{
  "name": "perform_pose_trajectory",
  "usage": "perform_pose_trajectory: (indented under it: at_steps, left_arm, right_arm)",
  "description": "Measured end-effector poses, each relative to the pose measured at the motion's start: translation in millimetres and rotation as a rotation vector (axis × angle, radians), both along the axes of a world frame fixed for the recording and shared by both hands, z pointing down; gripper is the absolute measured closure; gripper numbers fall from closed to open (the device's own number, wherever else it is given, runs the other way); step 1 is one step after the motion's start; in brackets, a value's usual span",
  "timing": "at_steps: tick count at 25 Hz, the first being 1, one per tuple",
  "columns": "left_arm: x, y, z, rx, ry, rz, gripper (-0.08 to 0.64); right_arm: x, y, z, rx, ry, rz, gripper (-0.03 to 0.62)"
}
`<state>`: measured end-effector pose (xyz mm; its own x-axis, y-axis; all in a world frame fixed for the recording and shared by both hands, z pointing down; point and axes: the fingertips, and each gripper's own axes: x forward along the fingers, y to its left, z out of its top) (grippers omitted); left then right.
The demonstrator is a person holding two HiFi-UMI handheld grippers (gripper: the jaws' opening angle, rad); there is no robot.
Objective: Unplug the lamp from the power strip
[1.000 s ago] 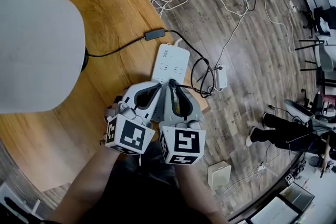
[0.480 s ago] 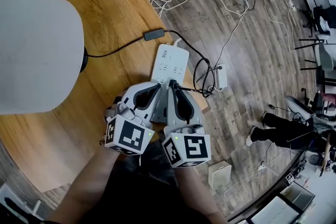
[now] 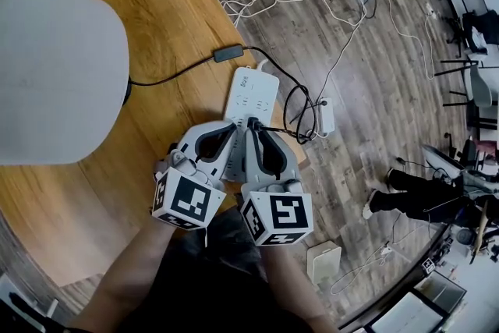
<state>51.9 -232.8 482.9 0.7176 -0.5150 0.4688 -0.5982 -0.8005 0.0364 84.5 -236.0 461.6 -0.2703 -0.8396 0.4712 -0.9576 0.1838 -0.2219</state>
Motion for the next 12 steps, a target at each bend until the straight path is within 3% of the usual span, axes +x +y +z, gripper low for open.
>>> perform_pose_trajectory:
  at_steps: [7,12]
  left_arm:
    - [-28,-5,-11,0.009,0.025,-0.1,0.565]
    - [-45,3,-21,0.049,0.01,-0.127,0.565]
  right_arm:
    - [-4,10,-1,-0.059,-0.036,-0.016,0.525]
    - [-23,20,-1,-0.096,-0.102,-0.045,0.523]
